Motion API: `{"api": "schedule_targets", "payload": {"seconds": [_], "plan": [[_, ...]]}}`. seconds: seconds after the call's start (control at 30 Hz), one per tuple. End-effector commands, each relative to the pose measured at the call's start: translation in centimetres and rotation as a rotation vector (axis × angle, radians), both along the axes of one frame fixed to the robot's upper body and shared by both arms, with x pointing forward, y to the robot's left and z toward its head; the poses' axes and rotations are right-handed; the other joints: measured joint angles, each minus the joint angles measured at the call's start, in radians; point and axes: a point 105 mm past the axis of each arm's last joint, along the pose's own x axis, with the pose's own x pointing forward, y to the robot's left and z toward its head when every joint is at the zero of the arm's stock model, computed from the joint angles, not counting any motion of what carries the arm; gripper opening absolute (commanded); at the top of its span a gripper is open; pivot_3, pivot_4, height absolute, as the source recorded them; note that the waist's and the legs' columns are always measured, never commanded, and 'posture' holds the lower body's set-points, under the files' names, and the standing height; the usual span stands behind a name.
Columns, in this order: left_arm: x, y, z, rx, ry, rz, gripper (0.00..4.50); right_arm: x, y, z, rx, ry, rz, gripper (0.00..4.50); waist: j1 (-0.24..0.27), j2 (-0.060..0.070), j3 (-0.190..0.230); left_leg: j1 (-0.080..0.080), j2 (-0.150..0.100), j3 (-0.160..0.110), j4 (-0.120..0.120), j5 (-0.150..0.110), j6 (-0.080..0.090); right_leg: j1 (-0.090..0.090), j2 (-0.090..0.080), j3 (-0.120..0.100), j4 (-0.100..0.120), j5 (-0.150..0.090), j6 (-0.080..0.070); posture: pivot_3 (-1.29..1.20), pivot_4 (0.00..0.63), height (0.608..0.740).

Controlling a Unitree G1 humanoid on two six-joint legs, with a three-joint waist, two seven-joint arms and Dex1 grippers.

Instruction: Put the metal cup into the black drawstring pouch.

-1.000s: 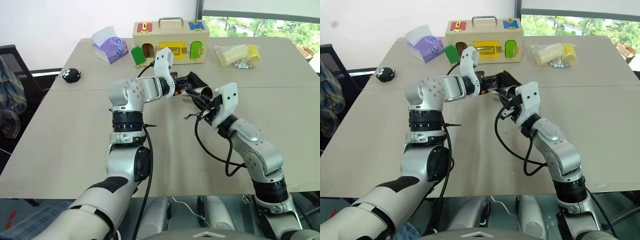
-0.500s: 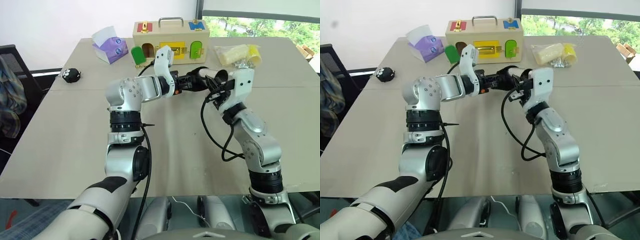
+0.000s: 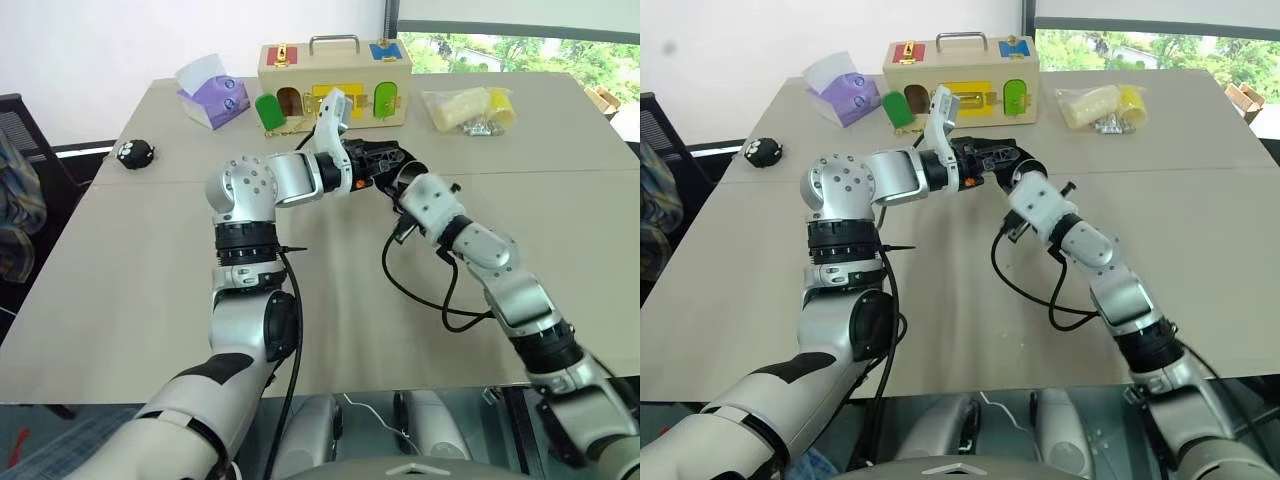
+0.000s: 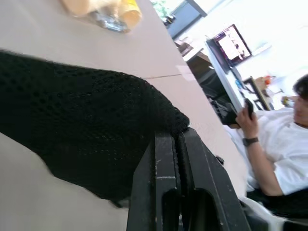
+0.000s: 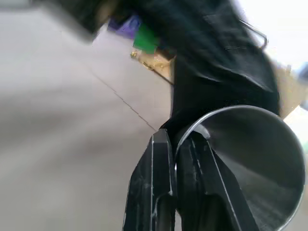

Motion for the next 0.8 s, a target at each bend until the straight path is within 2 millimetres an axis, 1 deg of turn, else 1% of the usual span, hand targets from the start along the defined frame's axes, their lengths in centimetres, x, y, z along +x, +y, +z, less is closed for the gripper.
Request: {"api": "schedule_targets", "payload": {"seconds": [0.03,0.13,0.23,0.37,0.53,0.63,0.67,0.73,0.8], "plan": [[-1.1,-0.5,2.4,-0.053,-0.085,-0.053,0.0,0.6,0.4,-1.1,-0.296,-0.129,0.066,0.07,-0.001,0.0,0.0,0.0,0.0,0.0,0.0,0.0,0.0,0.0,0.0,0.0,0.0,0.0,0.0,0.0,0.15,0.71],[-1.1,-0.4,2.5,-0.056,-0.084,-0.056,0.0,1.3,-0.2,-1.8,-0.444,-0.138,0.098,0.07,0.0,0.0,0.0,0.0,0.001,0.0,0.0,0.0,0.0,0.0,0.0,0.0,0.0,0.0,0.0,0.0,0.15,0.71],[-1.2,-0.6,2.5,-0.057,-0.085,-0.066,0.0,1.9,-1.1,-2.6,-0.522,-0.084,0.099,0.07,0.001,0.0,0.0,0.0,0.0,0.0,0.0,0.0,0.0,0.0,0.0,0.0,-0.001,0.0,0.0,0.0,0.15,0.71],[-1.5,-0.8,2.5,-0.059,-0.086,-0.079,0.0,2.3,-1.6,-2.8,-0.592,-0.066,0.116,0.07,0.001,0.0,0.0,0.0,0.0,-0.001,0.0,0.0,0.0,0.0,-0.001,0.0,-0.001,0.0,0.0,0.0,0.15,0.71],[-1.8,-1.1,2.2,-0.058,-0.08,-0.088,0.0,2.6,-1.9,-2.2,-0.603,-0.062,0.118,0.07,0.0,0.0,0.0,0.0,0.0,-0.001,0.0,0.0,0.0,0.0,-0.001,0.0,-0.001,0.0,0.0,0.0,0.15,0.71],[-2.1,-1.3,2.0,-0.065,-0.079,-0.101,0.0,2.9,-2.3,-1.7,-0.567,-0.034,0.101,0.07,0.001,0.0,0.0,0.0,0.0,-0.001,0.0,0.0,0.0,0.0,-0.001,0.0,-0.001,0.0,0.0,0.0,0.15,0.71],[-2.4,-1.4,2.1,-0.07,-0.081,-0.109,0.0,2.7,-2.2,-1.5,-0.518,0.0,0.102,0.07,0.001,0.0,0.0,0.0,0.0,-0.001,0.0,0.0,0.0,0.0,-0.001,0.0,-0.001,0.0,0.0,0.0,0.15,0.71],[-2.8,-1.5,2.1,-0.084,-0.079,-0.127,0.0,2.5,-1.4,-0.1,-0.277,0.098,0.099,0.07,0.001,0.0,0.0,0.0,0.0,-0.001,0.0,0.0,0.0,0.0,-0.001,0.0,-0.001,0.0,0.0,0.0,0.15,0.71],[-3.0,-1.6,1.9,-0.089,-0.076,-0.131,0.0,2.5,-1.2,1.3,-0.105,0.157,0.086,0.07,-0.001,0.0,0.0,0.0,0.001,-0.002,0.0,0.0,0.0,0.0,-0.002,0.001,-0.001,0.0,0.0,0.0,0.15,0.71]]}}
